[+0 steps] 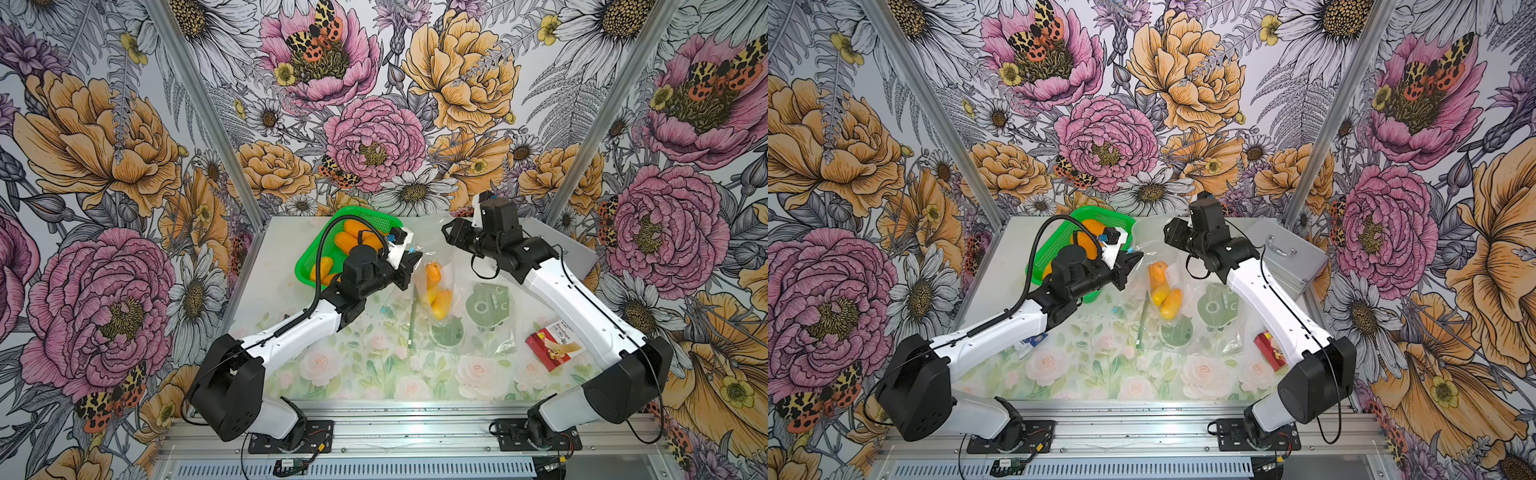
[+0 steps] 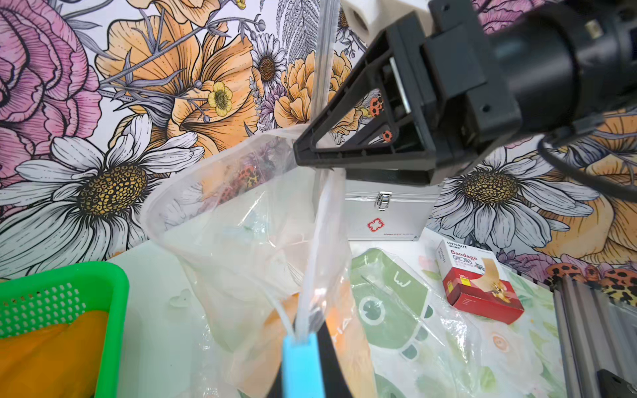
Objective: Place the mango in a zip-top bag and seal the zipper
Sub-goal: Zip the zipper on the zipper food storage bag.
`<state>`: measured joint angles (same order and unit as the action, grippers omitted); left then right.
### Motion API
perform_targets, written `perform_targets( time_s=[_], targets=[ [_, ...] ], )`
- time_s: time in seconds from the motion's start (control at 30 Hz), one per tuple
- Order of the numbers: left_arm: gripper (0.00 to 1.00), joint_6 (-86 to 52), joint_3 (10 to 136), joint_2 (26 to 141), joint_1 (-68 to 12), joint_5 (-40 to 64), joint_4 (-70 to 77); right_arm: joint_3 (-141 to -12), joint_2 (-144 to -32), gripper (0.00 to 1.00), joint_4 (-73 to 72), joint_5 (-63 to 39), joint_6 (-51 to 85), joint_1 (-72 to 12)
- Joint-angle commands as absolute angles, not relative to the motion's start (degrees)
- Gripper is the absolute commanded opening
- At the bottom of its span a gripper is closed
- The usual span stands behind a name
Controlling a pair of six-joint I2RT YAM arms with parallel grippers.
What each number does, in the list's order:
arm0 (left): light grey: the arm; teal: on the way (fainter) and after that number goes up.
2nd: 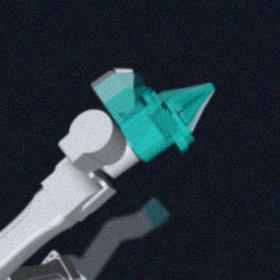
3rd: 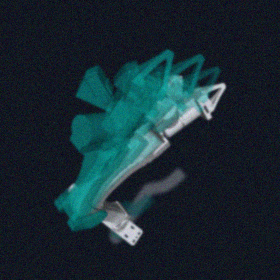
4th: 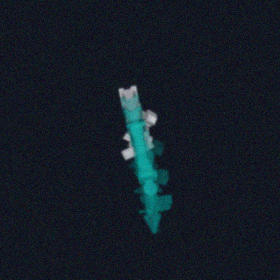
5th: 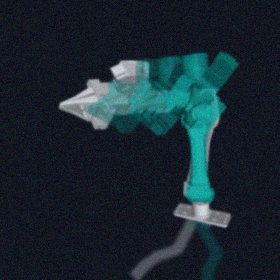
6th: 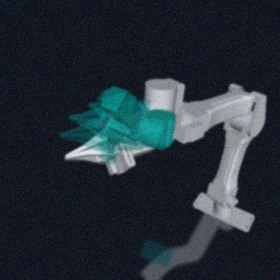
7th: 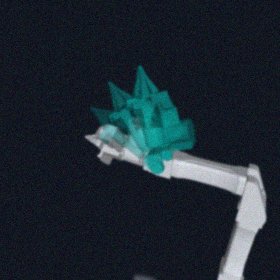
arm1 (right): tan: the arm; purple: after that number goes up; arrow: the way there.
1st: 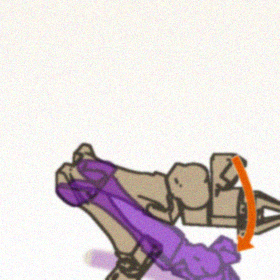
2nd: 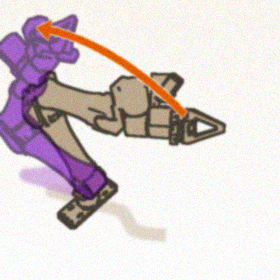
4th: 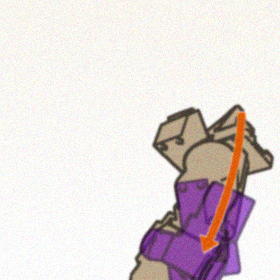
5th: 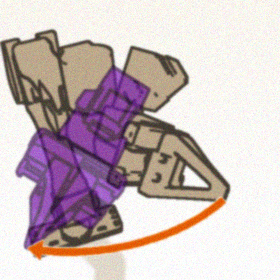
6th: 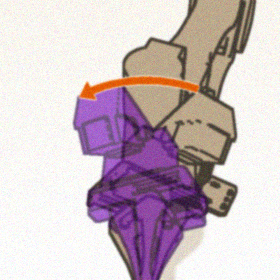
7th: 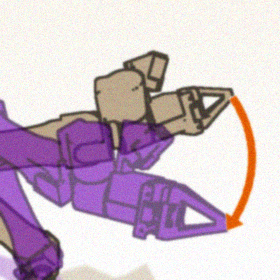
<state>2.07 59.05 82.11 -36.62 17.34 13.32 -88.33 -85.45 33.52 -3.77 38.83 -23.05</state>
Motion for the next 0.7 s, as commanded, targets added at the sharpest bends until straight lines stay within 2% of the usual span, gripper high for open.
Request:
perform_targets(
  time_s=[0.0, 0.1, 0.3, 0.67],
  targets=[
    [0.0, 10.9, 64.5, 80.9, -35.5, 27.3, 2.2, -92.1, -82.2, 0.64, 40.0, -6.6, 28.3, -20.0],
    [0.0, 15.8, 68.0, 81.1, -34.9, 30.6, -3.2, -94.6, -81.4, 0.7, 43.0, -11.2, 23.3, -16.6],
    [0.0, 22.0, 71.7, 81.0, -33.4, 35.9, -12.3, -96.7, -83.2, 0.76, 49.3, -20.7, 15.7, -11.6],
    [0.0, 21.0, 67.5, 77.6, -31.4, 40.0, -12.6, -93.5, -90.5, 0.81, 51.0, -29.0, 8.8, -11.1]
  ],
)
